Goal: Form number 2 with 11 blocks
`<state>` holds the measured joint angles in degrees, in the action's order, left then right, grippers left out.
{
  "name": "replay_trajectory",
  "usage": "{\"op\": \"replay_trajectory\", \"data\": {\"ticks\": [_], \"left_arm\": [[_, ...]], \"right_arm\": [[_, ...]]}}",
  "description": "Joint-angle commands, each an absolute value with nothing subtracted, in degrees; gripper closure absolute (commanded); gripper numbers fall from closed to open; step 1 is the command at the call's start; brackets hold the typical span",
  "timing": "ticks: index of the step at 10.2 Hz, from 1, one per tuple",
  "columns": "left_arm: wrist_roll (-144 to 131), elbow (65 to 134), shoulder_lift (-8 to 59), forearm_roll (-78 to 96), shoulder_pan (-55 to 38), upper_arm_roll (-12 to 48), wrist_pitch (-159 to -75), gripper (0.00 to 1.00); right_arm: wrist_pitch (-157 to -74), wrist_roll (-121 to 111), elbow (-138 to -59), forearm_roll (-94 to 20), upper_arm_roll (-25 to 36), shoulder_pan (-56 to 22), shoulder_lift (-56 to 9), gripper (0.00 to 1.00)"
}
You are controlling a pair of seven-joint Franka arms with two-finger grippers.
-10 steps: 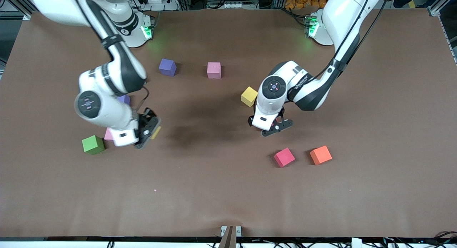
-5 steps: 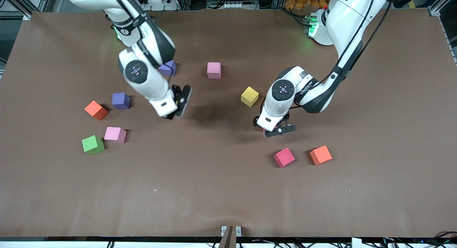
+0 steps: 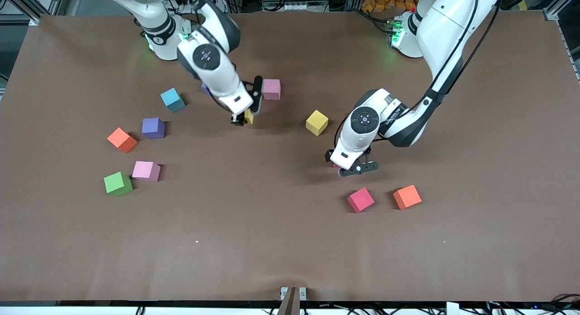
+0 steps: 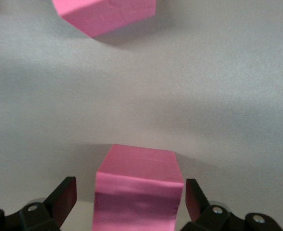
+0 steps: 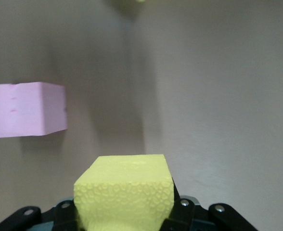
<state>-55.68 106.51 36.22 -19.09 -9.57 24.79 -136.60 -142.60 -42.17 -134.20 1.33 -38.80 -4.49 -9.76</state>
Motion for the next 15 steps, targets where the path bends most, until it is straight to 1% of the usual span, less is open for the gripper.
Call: {"op": "replay_trajectory", "data": {"ticks": [1, 2, 4, 5, 6, 7, 8, 13, 15], "left_arm": [[-55.5, 106.7, 37.2, -20.8, -9.4, 25.4, -137.9, 0.0], [-55.5, 106.7, 37.3, -20.8, -9.4, 25.4, -138.0, 0.0], [-55.5, 106.6, 37.5, -20.8, -9.5, 25.4, -138.0, 0.01], [-55.5, 106.7, 37.5, -20.8, -9.5, 25.4, -138.0, 0.46], [-55.8, 106.7, 37.5, -20.8, -9.5, 25.4, -138.0, 0.73], [-56.6, 106.7, 37.4, -20.7, -9.4, 25.4, -138.0, 0.91], [-57.6, 106.7, 36.9, -20.5, -9.1, 25.4, -137.6, 0.97], [-72.2, 106.3, 30.9, -18.5, -8.8, 25.8, -132.9, 0.97], [-80.0, 106.3, 29.2, -18.5, -8.3, 25.8, -130.3, 0.97]], "right_arm": [[-150.4, -42.2, -142.4, 1.6, -40.6, -4.9, -6.7, 0.39], [-153.9, -42.1, -144.4, 1.6, -40.7, -5.9, -7.3, 0.39], [-153.8, -37.0, -145.3, 1.6, -41.0, -7.5, -8.4, 0.39], [-153.7, -34.9, -145.5, 1.6, -41.7, -8.4, -8.6, 0.39], [-153.4, -34.6, -145.5, 1.6, -41.9, -8.5, -9.0, 0.39], [-153.1, -34.5, -145.5, 1.6, -42.1, -8.5, -9.5, 0.39], [-153.2, -34.6, -145.5, 1.6, -42.2, -8.5, -10.5, 0.39], [-154.9, -34.7, -145.5, 1.9, -42.2, -9.6, -14.6, 0.38], [-155.0, -34.7, -145.5, 1.9, -42.2, -9.6, -14.7, 0.38]]}}
